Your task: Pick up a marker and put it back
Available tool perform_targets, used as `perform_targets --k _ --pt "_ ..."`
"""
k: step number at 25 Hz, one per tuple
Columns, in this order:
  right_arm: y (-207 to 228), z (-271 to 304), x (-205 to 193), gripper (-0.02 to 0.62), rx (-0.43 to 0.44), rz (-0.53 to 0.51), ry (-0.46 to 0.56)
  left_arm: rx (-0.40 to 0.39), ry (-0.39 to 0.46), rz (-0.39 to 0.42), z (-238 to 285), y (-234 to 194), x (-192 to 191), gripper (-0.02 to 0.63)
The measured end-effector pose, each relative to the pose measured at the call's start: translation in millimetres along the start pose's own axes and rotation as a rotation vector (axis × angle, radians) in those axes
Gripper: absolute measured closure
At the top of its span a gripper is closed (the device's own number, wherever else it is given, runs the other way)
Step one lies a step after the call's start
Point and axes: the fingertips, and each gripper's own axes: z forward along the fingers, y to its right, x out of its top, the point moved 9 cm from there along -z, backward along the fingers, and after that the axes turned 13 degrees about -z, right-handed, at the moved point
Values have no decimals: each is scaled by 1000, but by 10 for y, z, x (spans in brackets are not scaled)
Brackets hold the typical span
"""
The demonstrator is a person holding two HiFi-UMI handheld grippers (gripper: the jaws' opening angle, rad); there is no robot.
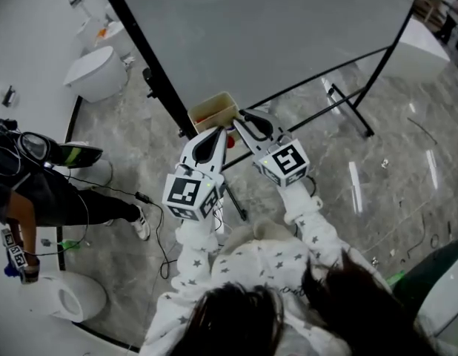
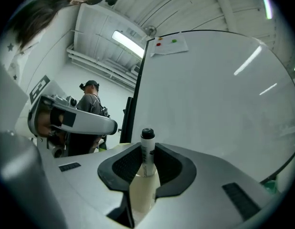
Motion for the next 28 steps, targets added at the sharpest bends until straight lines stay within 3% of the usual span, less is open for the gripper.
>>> perform_targets --k 8,16,21,28 --pt "96 52 149 514 11 11 26 -47 6 -36 22 -1 18 604" --pt "263 -7 919 514 56 33 12 -13 -33 -2 -53 219 480 604" --pt "280 -121 1505 514 107 3 17 -44 -39 0 -138 449 854 604" --pt "229 -253 1661 514 110 -3 30 -92 -26 6 -174 664 1021 604"
